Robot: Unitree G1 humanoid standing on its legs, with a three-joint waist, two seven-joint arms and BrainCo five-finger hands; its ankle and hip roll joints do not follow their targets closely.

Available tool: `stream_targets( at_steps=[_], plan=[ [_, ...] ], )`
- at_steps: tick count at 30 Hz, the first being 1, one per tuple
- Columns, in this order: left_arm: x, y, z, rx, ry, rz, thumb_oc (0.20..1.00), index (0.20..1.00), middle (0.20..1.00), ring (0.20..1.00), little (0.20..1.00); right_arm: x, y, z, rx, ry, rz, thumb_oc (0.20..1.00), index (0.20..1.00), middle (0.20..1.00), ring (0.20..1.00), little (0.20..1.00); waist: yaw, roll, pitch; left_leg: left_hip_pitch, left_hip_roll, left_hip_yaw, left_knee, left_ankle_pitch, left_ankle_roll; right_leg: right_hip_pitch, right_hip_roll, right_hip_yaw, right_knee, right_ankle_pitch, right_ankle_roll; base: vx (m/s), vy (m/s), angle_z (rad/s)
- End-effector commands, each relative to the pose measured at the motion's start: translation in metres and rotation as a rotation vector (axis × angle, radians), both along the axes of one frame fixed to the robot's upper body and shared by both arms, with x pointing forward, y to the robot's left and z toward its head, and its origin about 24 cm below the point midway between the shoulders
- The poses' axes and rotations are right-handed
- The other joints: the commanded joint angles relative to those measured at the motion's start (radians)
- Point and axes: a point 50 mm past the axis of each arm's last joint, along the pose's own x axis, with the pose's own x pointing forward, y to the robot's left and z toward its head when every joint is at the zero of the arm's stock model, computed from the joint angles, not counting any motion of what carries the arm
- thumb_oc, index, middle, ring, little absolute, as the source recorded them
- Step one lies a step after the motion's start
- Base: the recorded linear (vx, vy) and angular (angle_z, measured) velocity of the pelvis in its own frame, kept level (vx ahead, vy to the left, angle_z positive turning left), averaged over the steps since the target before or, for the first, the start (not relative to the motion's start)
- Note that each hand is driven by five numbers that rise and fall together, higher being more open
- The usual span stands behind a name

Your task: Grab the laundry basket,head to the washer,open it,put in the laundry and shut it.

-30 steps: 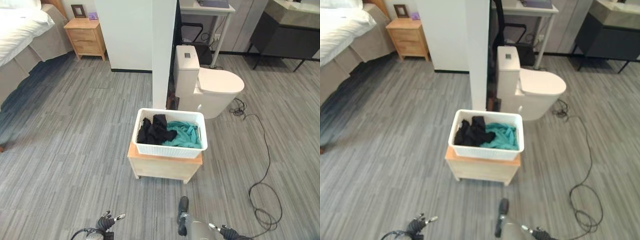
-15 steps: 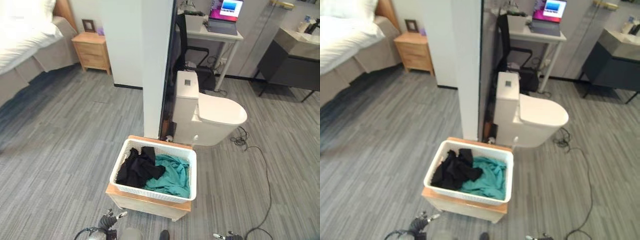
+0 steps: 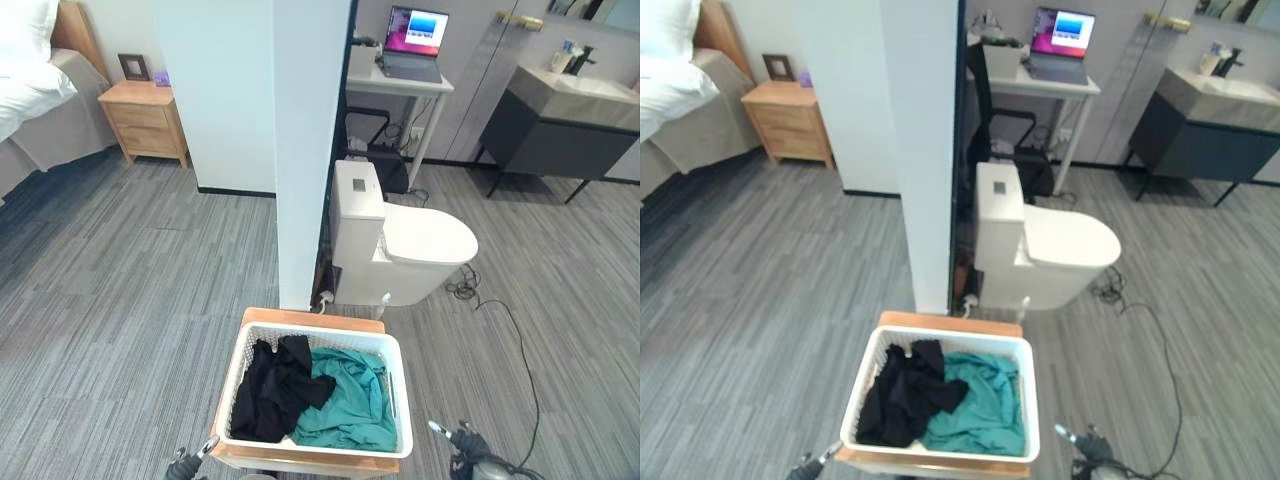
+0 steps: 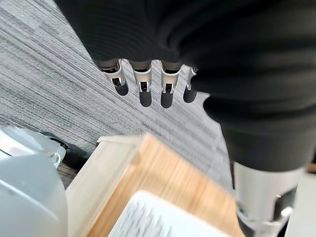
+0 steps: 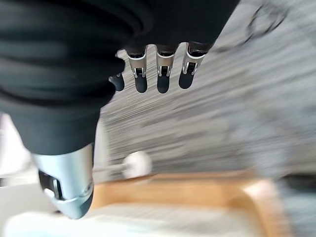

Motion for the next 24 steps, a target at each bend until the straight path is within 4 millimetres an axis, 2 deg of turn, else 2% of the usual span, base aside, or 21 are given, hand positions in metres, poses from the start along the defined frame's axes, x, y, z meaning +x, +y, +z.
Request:
stream_targets(
  at_steps=[1,2,3,5,6,7,8,9,10,15,19,24],
  plan=[
    [0.021,0.012,0.014,0.042,-0.163,0.129,1.000,1.000,1.000,1.000,1.000,0.026,-0.024,0.026,-0.034,-0.185,-0.072,1.000,1.000,1.000,1.000,1.000,0.050,0.044,0.008,0.057,0.073,-0.013,0.058,-0.163,-0.008,-0.102,-0.017,-0.017,0.013,0.071,0.007,0.04,0.004,0.01],
    [0.021,0.012,0.014,0.042,-0.163,0.129,1.000,1.000,1.000,1.000,1.000,0.026,-0.024,0.026,-0.034,-0.184,-0.072,1.000,1.000,1.000,1.000,1.000,0.050,0.044,0.008,0.057,0.073,-0.013,0.057,-0.163,-0.008,-0.102,-0.017,-0.017,0.013,0.071,0.007,0.03,0.005,0.01],
    [0.030,0.017,0.021,0.064,-0.211,0.127,1.000,1.000,1.000,1.000,1.000,0.029,-0.025,0.029,-0.033,-0.202,-0.064,1.000,1.000,1.000,1.000,1.000,0.051,0.044,0.009,0.059,0.075,-0.013,0.052,-0.162,-0.008,-0.103,-0.017,-0.018,0.013,0.072,0.008,0.00,0.000,0.00],
    [0.061,0.030,0.040,0.120,-0.309,0.057,1.000,1.000,1.000,1.000,1.000,0.043,-0.027,0.038,-0.050,-0.233,-0.022,1.000,1.000,1.000,1.000,1.000,0.047,0.046,0.012,0.059,0.080,-0.008,0.030,-0.152,-0.011,-0.111,-0.018,-0.026,0.010,0.074,0.012,0.00,0.019,0.04],
    [0.061,0.030,0.040,0.120,-0.309,0.057,1.000,1.000,1.000,1.000,1.000,0.043,-0.027,0.038,-0.050,-0.233,-0.022,1.000,1.000,1.000,1.000,1.000,0.047,0.046,0.012,0.059,0.080,-0.008,0.029,-0.152,-0.011,-0.111,-0.018,-0.026,0.010,0.074,0.012,0.00,0.000,0.00],
    [0.085,0.035,0.053,0.149,-0.376,0.021,1.000,1.000,1.000,1.000,1.000,0.054,-0.028,0.044,-0.074,-0.240,0.022,1.000,1.000,1.000,1.000,1.000,0.043,0.048,0.014,0.060,0.083,-0.006,0.011,-0.145,-0.013,-0.120,-0.016,-0.032,0.010,0.075,0.015,0.00,0.000,0.00],
    [0.086,0.035,0.053,0.149,-0.376,0.021,1.000,1.000,1.000,1.000,1.000,0.054,-0.028,0.044,-0.074,-0.240,0.022,1.000,1.000,1.000,1.000,1.000,0.043,0.048,0.015,0.060,0.083,-0.006,0.010,-0.145,-0.013,-0.120,-0.016,-0.032,0.010,0.075,0.015,0.00,0.000,0.00],
    [0.118,0.034,0.071,0.167,-0.467,-0.020,1.000,1.000,1.000,1.000,1.000,0.066,-0.026,0.049,-0.106,-0.232,0.084,1.000,1.000,1.000,1.000,1.000,0.036,0.047,0.021,0.053,0.084,-0.008,0.000,-0.139,-0.015,-0.131,-0.012,-0.035,0.010,0.075,0.016,0.00,0.000,0.00],
    [0.119,0.034,0.071,0.167,-0.468,-0.020,1.000,1.000,1.000,1.000,1.000,0.067,-0.026,0.049,-0.106,-0.233,0.084,1.000,1.000,1.000,1.000,1.000,0.035,0.047,0.021,0.052,0.084,-0.009,0.000,-0.139,-0.015,-0.131,-0.012,-0.036,0.010,0.075,0.016,-0.04,0.011,0.06],
    [0.183,0.006,0.104,0.162,-0.608,-0.218,1.000,1.000,1.000,1.000,1.000,0.096,-0.015,0.061,-0.119,-0.261,0.162,1.000,1.000,1.000,1.000,1.000,0.005,0.048,0.067,-0.002,0.088,-0.019,-0.007,-0.118,-0.018,-0.183,-0.004,-0.049,0.010,0.083,0.016,-0.09,0.010,0.14],
    [0.198,-0.007,0.111,0.159,-0.624,-0.307,1.000,1.000,1.000,1.000,1.000,0.107,-0.007,0.066,-0.106,-0.282,0.186,1.000,1.000,1.000,1.000,1.000,-0.011,0.046,0.090,-0.026,0.088,-0.018,-0.007,-0.114,-0.017,-0.211,0.001,-0.046,0.010,0.090,0.016,-0.07,0.008,0.03],
    [0.224,-0.019,0.126,0.161,-0.658,-0.362,1.000,1.000,1.000,1.000,1.000,0.140,0.019,0.086,-0.005,-0.394,0.190,1.000,1.000,1.000,1.000,1.000,-0.014,0.033,0.152,-0.083,0.088,-0.018,-0.007,-0.093,-0.012,-0.275,0.011,-0.037,0.020,0.110,0.014,-0.13,-0.008,-0.04]
  ],
)
